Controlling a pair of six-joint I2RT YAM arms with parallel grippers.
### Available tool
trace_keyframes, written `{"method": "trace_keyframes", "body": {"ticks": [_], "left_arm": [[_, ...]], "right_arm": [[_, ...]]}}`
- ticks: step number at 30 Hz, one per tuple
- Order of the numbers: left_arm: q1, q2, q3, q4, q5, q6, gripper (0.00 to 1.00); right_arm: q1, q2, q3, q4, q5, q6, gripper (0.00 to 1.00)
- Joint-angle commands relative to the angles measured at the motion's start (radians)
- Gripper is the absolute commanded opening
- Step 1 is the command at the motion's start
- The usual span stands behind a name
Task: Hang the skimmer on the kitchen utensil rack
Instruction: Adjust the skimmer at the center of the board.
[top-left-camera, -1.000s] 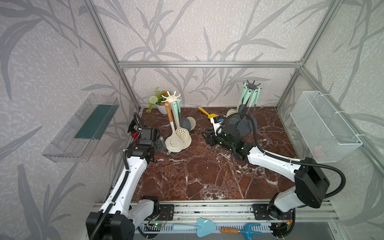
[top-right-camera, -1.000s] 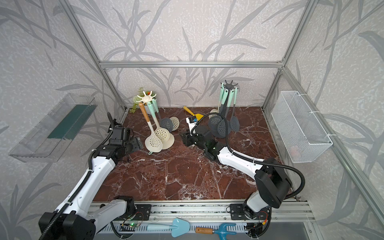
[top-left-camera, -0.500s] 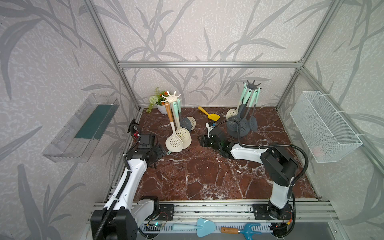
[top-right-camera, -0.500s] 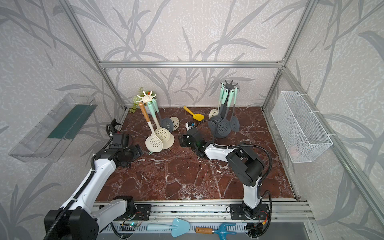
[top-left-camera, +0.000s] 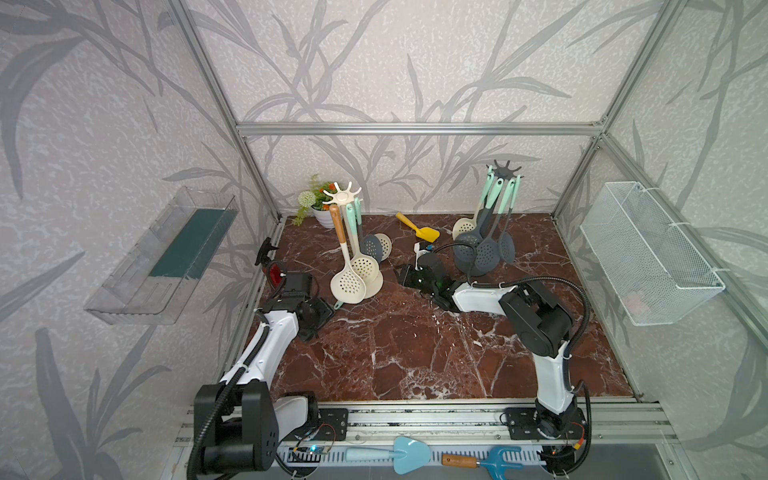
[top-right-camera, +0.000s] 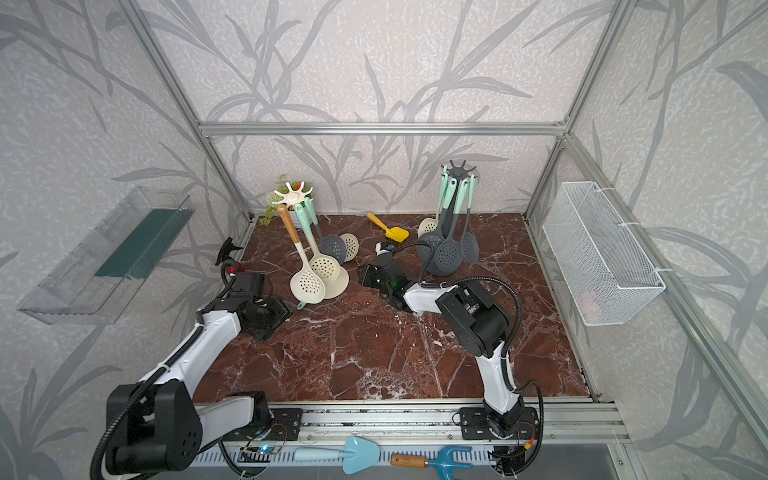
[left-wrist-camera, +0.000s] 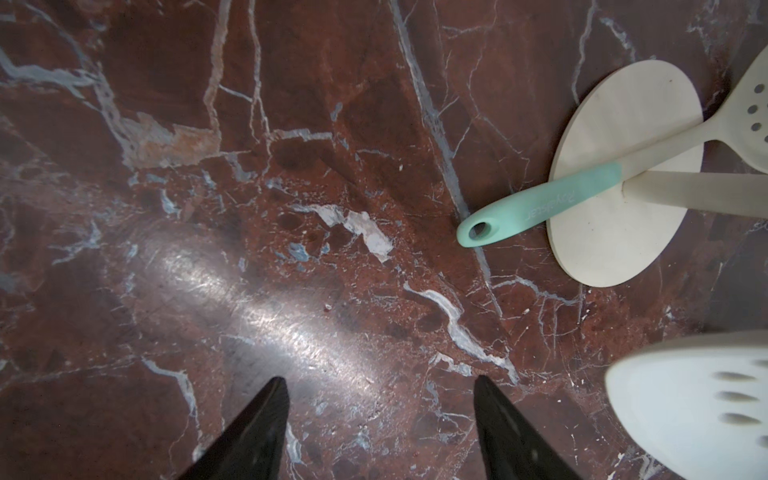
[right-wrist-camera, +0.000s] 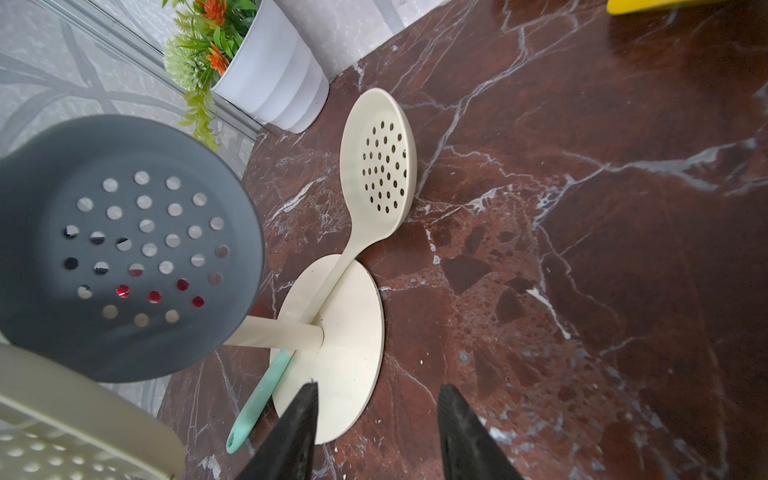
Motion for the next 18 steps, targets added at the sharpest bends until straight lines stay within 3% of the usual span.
{"method": "trace_keyframes", "body": {"ticks": [1,10,15,18], "left_arm": [[0.009,0.025,-0.01,0.032,0.006,-0.037,0.65],[0.019,0.126,-0.056,0.219,0.206,-0.207,0.45],[0.022,0.165,-0.073,0.318,0.238,-0.289,0.24],[0.026,0.204,-0.076,0.373,0.248,-0.317,0.18]], "right_arm": [[-0.012,0.016,0.013,0.059,-0.019,-0.01,0.48],[-0.029,0.002,-0.021,0.096,-0.032,-0.029,0.48],[-0.039,-0.006,-0.032,0.111,-0.03,-0.041,0.47],[-0.04,-0.004,-0.03,0.115,-0.03,-0.046,0.47]]}}
